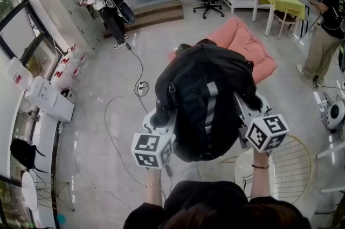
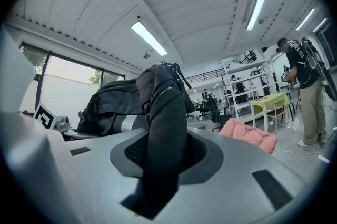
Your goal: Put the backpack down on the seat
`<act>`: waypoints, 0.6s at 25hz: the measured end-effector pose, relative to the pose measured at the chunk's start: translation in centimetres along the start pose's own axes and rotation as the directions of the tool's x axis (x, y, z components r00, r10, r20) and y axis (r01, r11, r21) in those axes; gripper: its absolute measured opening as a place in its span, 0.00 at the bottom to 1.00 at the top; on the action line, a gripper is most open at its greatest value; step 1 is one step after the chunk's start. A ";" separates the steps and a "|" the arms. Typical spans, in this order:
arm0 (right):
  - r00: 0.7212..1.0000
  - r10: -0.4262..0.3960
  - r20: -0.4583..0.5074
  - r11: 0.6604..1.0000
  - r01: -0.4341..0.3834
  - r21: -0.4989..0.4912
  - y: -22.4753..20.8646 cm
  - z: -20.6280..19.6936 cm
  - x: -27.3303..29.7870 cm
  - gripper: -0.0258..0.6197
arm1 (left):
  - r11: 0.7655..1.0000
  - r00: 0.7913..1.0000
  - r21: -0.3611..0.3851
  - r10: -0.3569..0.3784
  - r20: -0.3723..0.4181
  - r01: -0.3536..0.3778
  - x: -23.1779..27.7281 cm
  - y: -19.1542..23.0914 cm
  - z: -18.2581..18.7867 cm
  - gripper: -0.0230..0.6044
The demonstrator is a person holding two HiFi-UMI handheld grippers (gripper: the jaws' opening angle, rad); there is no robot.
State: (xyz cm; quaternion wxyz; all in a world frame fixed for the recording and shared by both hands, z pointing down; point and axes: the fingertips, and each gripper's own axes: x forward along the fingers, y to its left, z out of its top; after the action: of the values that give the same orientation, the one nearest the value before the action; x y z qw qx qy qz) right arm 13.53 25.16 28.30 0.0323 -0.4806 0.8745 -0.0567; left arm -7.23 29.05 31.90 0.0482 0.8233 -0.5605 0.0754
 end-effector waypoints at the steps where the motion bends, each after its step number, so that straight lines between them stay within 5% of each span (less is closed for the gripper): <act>1: 1.000 0.002 -0.003 1.000 -0.002 0.001 -0.1 -0.1 0.4 0.20 | 1.000 1.000 -0.003 0.002 -0.002 -0.002 0.3 0.3 0.0 0.19; 15: 0.998 -0.025 -0.056 0.999 0.027 0.038 -0.9 -2.5 10.2 0.20 | 0.999 0.999 -0.047 -0.018 -0.048 0.016 7.1 7.9 -1.7 0.19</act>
State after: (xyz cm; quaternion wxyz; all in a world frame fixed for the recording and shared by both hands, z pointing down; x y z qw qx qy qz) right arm 8.57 16.23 30.91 0.0166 -0.4893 0.8676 -0.0872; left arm -12.17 19.94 34.75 0.0816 0.8246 -0.5538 0.0818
